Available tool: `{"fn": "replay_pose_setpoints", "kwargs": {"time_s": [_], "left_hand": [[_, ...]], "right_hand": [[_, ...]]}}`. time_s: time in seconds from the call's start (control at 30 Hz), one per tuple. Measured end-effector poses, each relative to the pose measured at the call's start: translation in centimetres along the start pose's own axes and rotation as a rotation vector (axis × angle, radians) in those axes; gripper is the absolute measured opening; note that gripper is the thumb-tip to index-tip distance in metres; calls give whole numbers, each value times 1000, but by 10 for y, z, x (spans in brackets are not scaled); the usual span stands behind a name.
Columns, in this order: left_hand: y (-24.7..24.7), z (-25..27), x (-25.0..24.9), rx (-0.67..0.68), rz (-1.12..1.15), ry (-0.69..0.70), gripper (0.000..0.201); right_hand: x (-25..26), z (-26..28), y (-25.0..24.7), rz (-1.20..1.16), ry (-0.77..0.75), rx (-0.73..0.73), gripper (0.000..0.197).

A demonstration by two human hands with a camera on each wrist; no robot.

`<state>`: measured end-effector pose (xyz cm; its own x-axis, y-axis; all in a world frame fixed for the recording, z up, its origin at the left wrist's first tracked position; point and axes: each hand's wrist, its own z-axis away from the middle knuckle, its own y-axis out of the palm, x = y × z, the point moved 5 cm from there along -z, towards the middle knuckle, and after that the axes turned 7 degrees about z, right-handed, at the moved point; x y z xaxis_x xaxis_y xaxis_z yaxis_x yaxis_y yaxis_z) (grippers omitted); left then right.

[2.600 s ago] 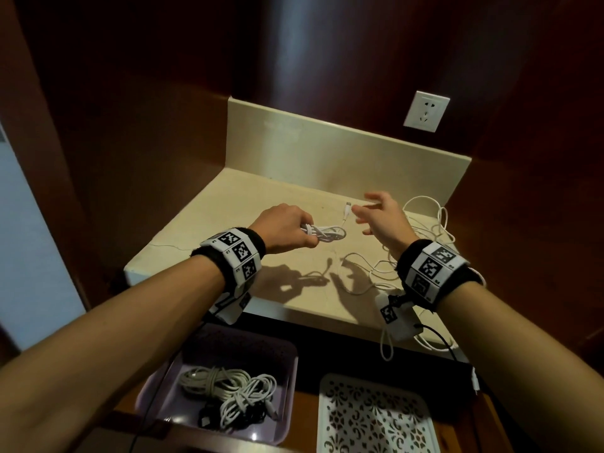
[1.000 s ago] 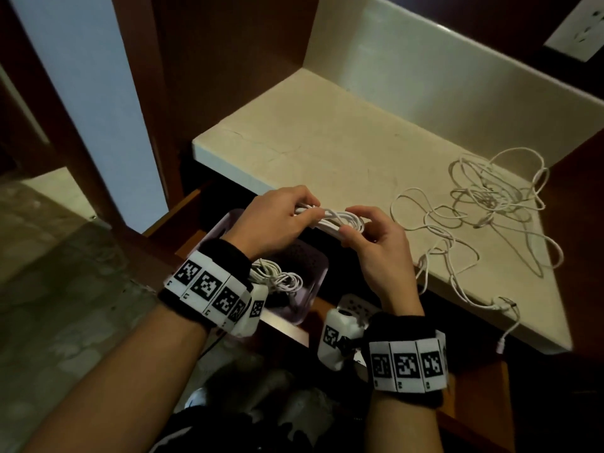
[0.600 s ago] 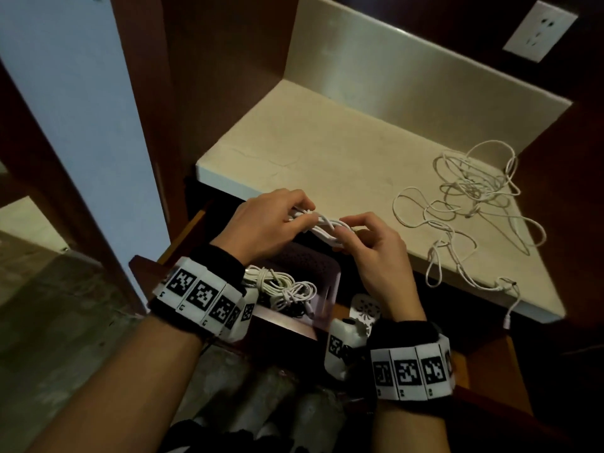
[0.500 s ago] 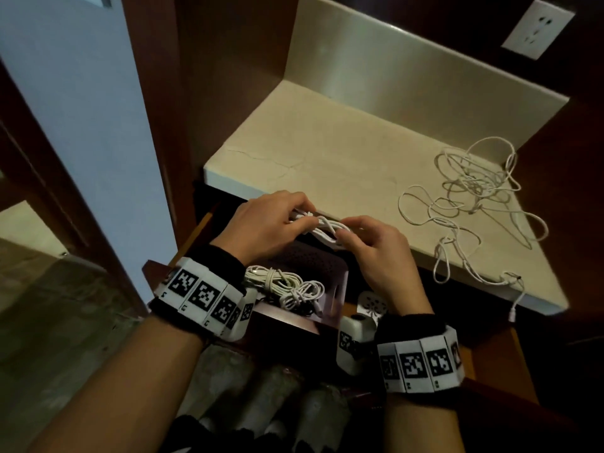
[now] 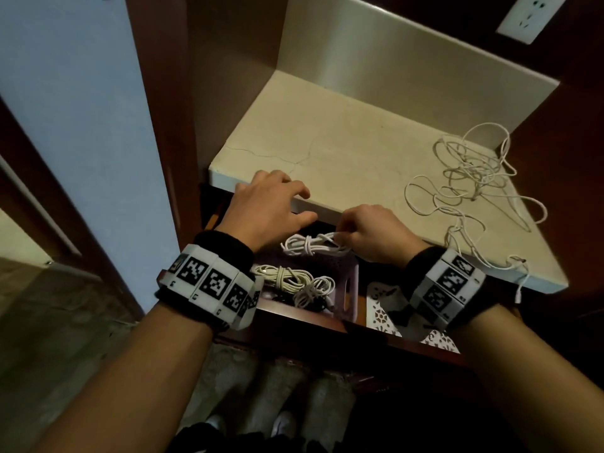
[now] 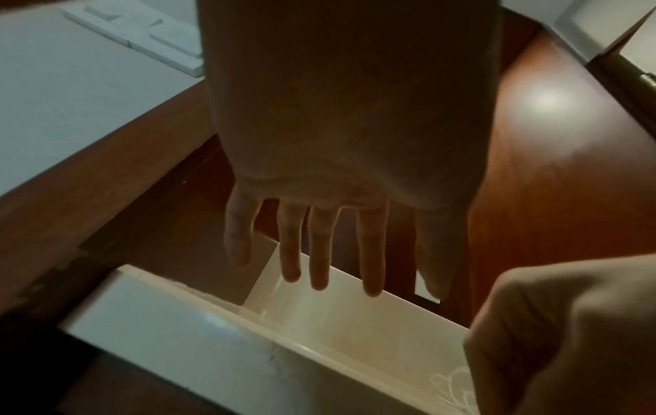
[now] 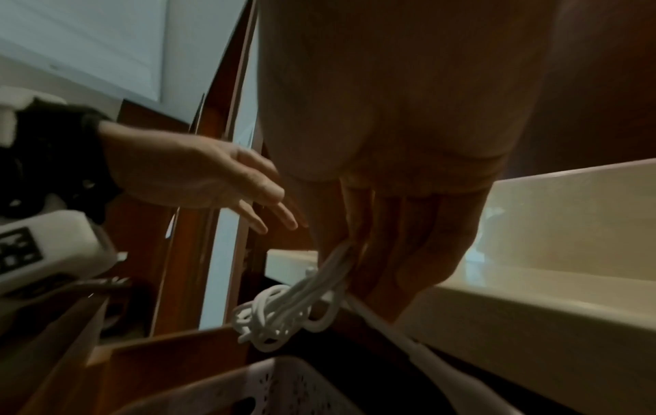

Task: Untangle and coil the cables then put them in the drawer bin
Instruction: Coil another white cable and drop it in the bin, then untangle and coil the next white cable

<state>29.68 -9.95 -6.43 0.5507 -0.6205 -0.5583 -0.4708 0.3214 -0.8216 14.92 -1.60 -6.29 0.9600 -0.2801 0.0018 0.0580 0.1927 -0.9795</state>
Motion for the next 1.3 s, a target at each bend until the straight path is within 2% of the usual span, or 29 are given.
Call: {"fn": "replay_pose_setpoints", "kwargs": {"time_s": [0.2, 0.33, 0.43, 0.57, 0.67, 0.77, 0.9, 1.03, 1.13, 1.3], "left_hand": [[0, -6, 8, 6, -22, -61, 43], [0, -8, 14, 6, -42, -87, 42], [-1, -8, 20, 4, -64, -123, 42], [-1, -7, 26, -3, -84, -147, 42], [-3, -7, 29, -16, -94, -155, 42], [-2, -6, 30, -21, -90, -159, 42], [2, -5, 30, -18, -86, -151, 42], [3, -6, 25, -32, -62, -121, 42], [2, -11, 18, -24, -46, -94, 42], [2, -23, -1, 25, -61, -44, 46]], "right_hand": [[12, -20, 23, 61, -66, 198, 20], [27, -34, 38, 21, -119, 277, 12], [37, -42, 52, -12, -164, 337, 17], [50, -44, 68, -43, -254, 457, 8], [54, -42, 69, 42, -323, 495, 21], [48, -41, 61, 122, -348, 398, 25], [36, -38, 47, 164, -330, 193, 31], [22, -31, 28, 154, -257, -4, 37], [9, -24, 14, 123, -171, -88, 40], [-12, -6, -5, 89, -77, -193, 34]]}}
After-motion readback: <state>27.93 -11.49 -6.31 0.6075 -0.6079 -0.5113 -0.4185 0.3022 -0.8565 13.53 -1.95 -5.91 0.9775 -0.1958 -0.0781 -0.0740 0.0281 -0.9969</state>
